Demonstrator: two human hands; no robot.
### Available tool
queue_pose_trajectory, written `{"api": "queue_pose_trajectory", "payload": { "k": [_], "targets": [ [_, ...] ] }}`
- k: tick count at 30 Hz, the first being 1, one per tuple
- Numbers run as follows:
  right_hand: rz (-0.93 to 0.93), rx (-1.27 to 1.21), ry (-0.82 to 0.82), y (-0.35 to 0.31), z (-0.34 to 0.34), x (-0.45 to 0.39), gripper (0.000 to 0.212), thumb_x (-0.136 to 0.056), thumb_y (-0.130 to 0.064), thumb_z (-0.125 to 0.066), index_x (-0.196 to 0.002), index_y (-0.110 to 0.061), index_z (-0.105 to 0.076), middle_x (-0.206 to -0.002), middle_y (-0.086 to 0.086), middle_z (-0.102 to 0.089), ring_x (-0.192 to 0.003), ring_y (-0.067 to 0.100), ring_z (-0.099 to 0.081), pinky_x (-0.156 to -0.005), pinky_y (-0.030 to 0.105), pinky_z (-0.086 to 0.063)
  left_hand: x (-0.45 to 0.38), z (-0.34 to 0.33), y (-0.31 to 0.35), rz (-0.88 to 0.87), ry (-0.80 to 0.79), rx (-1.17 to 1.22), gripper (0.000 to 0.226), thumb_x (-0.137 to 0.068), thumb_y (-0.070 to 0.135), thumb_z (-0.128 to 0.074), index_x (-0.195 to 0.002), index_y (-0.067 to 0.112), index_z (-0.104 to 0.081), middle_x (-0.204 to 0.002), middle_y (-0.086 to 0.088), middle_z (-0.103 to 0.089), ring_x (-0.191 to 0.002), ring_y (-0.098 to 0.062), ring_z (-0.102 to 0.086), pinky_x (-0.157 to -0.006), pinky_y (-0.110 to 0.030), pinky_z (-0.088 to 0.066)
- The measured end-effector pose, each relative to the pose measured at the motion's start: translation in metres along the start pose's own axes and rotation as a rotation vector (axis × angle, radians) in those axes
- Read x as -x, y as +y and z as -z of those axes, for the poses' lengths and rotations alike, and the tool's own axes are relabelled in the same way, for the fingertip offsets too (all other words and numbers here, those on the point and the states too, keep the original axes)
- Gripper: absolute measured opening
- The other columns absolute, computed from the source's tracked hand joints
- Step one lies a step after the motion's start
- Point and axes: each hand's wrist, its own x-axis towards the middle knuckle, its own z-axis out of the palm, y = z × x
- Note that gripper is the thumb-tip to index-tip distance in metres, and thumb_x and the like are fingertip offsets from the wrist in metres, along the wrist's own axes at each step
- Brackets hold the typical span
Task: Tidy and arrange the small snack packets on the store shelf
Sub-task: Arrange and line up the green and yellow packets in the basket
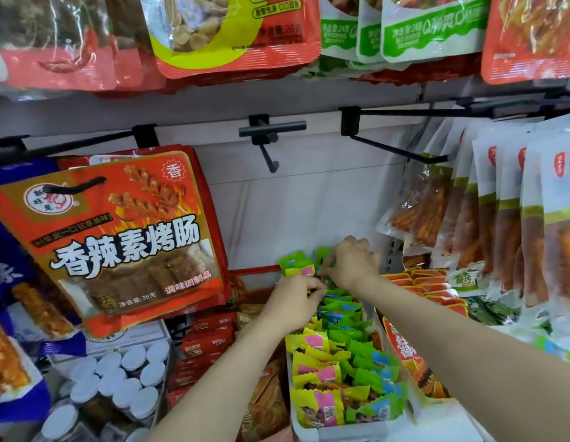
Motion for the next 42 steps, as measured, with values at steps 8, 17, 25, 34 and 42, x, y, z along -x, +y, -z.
{"api": "queue_pose_trajectory", "payload": {
  "k": [8,17,25,34,42],
  "targets": [
    [0.144,-0.509,0.159,0.028,0.069,0.016,0.01,-0.094,-0.017,-0.063,-0.097,-0.009,-0.058,-0.096,0.017,-0.066,-0.082,0.034,-0.066,-0.075,0.04,-0.056,0.006,-0.006,0.006,-0.012,0.087,-0.015,0.023,-0.098,0.021,-0.059,-0.115,0.019,-0.073,-0.124,0.003,-0.069,-0.118,-0.019,-0.061,-0.103,-0.034,-0.043],
    [0.125,-0.711,0.342,0.062,0.122,0.051,0.012,-0.091,-0.021,-0.068,-0.091,-0.016,-0.057,-0.087,0.007,-0.07,-0.073,0.03,-0.071,-0.066,0.049,-0.06,0.012,0.003,0.008,-0.004,0.018,0.104,0.031,-0.099,0.025,-0.058,-0.128,0.017,-0.063,-0.126,0.005,-0.067,-0.114,-0.016,-0.063,-0.086,-0.016,-0.041],
    [0.021,-1.053,0.166,0.061,0.13,0.066,0.003,-0.091,-0.013,-0.066,-0.092,-0.012,-0.064,-0.067,-0.007,-0.071,-0.05,0.003,-0.066,-0.046,0.018,-0.052,0.03,0.002,0.044,0.002,0.109,0.433,0.048,-0.087,0.03,-0.074,-0.13,0.015,-0.058,-0.12,0.001,-0.067,-0.113,-0.01,-0.061,-0.1,-0.028,-0.046],
    [-0.052,-1.085,0.074,0.045,0.135,0.081,0.005,-0.09,-0.008,-0.067,-0.09,-0.004,-0.068,-0.077,0.008,-0.074,-0.058,0.011,-0.071,-0.051,0.021,-0.057,0.107,-0.007,0.057,0.228,0.158,1.034,0.027,-0.084,0.021,-0.076,-0.095,-0.001,-0.065,-0.093,-0.016,-0.075,-0.082,-0.022,-0.069,-0.076,-0.033,-0.06],
    [-0.056,-0.958,0.092,0.048,0.13,0.082,0.007,-0.089,-0.01,-0.068,-0.093,-0.004,-0.069,-0.086,0.014,-0.075,-0.074,0.021,-0.075,-0.066,0.033,-0.062,0.123,-0.006,0.052,0.274,0.221,1.051,0.015,-0.086,0.013,-0.072,-0.079,0.004,-0.061,-0.055,0.005,-0.063,-0.057,-0.01,-0.068,-0.087,-0.047,-0.058]
  ]
}}
